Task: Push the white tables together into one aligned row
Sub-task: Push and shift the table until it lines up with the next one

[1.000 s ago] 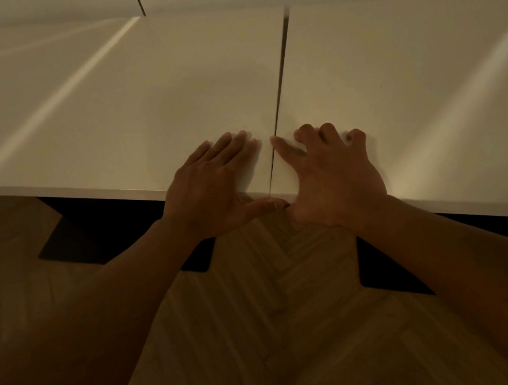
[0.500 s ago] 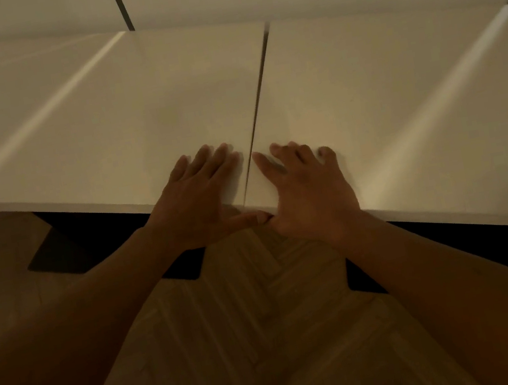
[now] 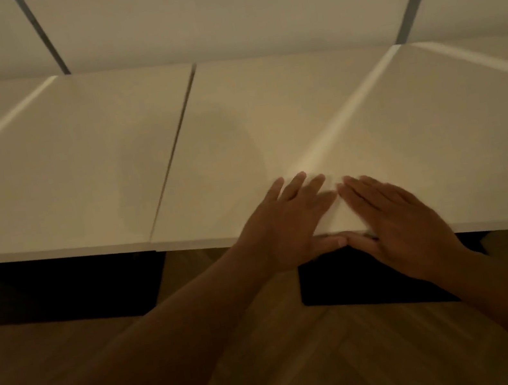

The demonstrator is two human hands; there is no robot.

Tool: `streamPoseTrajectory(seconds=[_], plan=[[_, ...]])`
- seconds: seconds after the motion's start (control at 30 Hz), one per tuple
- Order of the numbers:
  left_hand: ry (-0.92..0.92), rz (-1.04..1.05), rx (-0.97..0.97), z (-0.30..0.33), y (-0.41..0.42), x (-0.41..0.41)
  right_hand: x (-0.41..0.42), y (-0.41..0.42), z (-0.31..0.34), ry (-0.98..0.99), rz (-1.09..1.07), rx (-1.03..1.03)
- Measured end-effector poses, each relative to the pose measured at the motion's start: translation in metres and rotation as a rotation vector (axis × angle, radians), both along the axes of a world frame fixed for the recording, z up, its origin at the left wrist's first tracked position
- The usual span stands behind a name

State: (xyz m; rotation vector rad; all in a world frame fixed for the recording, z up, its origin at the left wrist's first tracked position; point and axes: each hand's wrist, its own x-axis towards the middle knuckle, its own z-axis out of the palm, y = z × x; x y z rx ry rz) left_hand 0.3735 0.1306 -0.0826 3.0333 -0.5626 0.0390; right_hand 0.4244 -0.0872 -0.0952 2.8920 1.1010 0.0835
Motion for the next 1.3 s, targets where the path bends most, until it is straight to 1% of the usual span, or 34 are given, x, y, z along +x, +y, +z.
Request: streamPoseTrajectory(seconds=[0.2,0.33,0.5,0.63,0.73,0.8,0.93,1.17,1.3], plan=[[0.051,0.032,0.002,-0.003,-0.092,0.037,0.031,-0.120,0.004,0.040,-0.105,0.012],[0.036,0.045,0.030,-0.008,-0.158,0.065,0.051,-0.189,0.004,0.068,-0.112,0.025],[0.019,0.001,0.008,-0.008,-0.247,0.101,0.085,-0.264,0.009,0.059,-0.105,-0.035],[0.040,0.031,0.009,-0.007,-0.301,0.124,0.112,-0.319,0.016,0.068,-0.103,-0.071],[0.037,0.084,0.054,-0.016,-0.319,0.129,0.126,-0.337,0.018,0.070,-0.068,-0.076],[0.024,0.110,0.048,-0.021,-0.321,0.132,0.133,-0.341,0.014,0.079,-0.042,-0.058],[0.025,0.108,0.051,-0.023,-0.321,0.132,0.136,-0.342,0.009,0.060,-0.043,-0.033],[-0.055,0.104,0.071,-0.025,-0.321,0.132,0.138,-0.344,0.005,0.010,-0.020,-0.034],[-0.068,0.103,0.076,-0.026,-0.322,0.131,0.140,-0.345,0.001,-0.011,-0.006,-0.050]])
